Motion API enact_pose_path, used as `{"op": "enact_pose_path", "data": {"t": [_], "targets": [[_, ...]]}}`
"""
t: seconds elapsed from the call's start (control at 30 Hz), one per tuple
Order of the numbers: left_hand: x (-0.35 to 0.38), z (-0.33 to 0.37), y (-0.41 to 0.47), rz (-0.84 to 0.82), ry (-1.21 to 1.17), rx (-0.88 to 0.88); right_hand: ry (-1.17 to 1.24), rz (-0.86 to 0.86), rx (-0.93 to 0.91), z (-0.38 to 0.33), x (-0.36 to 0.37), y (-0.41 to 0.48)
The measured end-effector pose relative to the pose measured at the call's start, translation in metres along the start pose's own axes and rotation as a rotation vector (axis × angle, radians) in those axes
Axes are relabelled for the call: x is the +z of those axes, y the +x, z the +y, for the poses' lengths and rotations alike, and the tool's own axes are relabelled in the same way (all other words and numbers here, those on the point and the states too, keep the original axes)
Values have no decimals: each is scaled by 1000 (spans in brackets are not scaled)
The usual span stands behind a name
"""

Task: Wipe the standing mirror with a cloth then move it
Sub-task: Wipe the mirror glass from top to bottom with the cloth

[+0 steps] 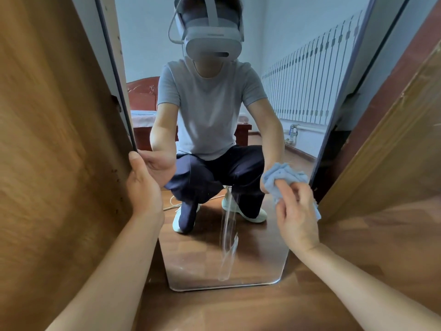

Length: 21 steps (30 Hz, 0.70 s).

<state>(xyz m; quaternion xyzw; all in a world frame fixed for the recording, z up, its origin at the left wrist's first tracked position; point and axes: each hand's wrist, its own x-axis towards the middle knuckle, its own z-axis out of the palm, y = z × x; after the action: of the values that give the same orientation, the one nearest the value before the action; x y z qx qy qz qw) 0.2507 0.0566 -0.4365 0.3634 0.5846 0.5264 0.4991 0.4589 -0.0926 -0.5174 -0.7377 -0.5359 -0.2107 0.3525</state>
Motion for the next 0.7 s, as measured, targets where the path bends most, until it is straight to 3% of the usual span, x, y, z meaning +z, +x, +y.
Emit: {"op": "enact_pose_path", "data": {"t": [0.7], "targets": [[-17,-52,2,-34,28,-84,102,-76,-194,-120,64,8]]}}
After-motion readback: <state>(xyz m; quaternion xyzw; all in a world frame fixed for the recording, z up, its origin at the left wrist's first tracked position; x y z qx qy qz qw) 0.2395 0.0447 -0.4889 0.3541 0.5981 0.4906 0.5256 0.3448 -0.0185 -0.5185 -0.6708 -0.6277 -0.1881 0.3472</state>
